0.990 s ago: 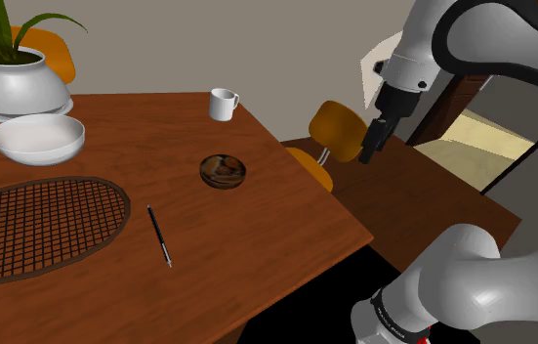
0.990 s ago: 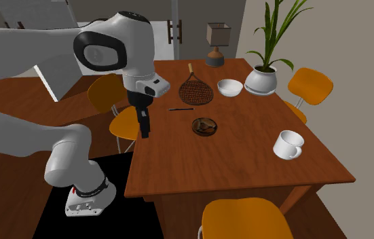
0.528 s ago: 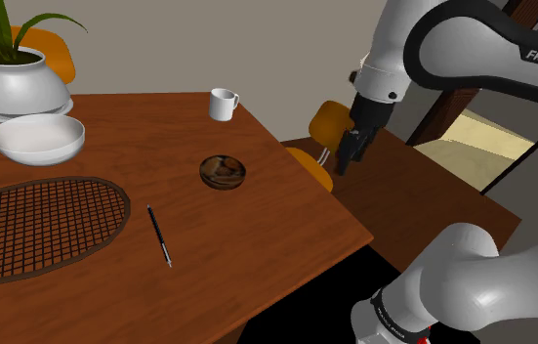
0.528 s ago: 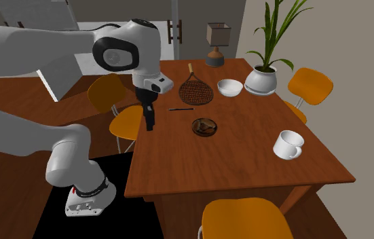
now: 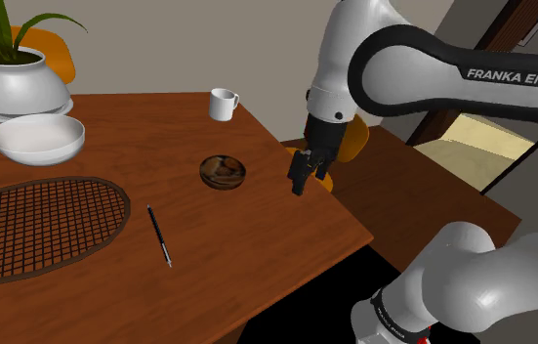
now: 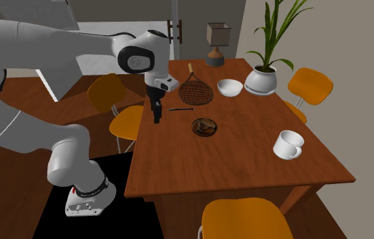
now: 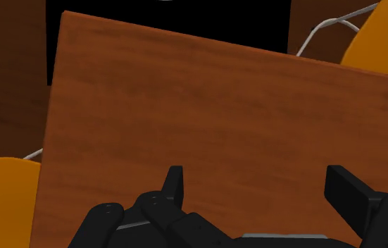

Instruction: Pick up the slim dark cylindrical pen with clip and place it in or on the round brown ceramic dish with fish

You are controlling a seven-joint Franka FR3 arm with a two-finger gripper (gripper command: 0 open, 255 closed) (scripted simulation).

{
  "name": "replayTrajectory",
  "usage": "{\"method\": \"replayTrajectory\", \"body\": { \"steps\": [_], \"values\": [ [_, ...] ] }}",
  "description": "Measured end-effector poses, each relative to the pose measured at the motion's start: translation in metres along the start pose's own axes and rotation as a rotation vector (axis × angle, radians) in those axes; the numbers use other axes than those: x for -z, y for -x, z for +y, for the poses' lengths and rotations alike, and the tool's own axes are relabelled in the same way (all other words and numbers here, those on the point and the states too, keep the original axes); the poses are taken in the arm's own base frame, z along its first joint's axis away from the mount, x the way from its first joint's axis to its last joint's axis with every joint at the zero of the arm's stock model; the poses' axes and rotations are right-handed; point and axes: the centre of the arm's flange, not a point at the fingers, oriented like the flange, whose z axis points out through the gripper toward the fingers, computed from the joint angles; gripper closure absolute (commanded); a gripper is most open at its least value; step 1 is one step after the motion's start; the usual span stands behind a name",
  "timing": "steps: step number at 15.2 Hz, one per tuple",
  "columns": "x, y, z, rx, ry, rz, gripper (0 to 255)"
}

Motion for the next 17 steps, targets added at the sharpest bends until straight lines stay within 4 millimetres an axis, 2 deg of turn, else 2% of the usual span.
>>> {"method": "replayTrajectory", "body": {
  "steps": [17],
  "values": [
    [-0.081,-0.098,-0.185,-0.055,-0.023,-0.054,0]
  ]
}}
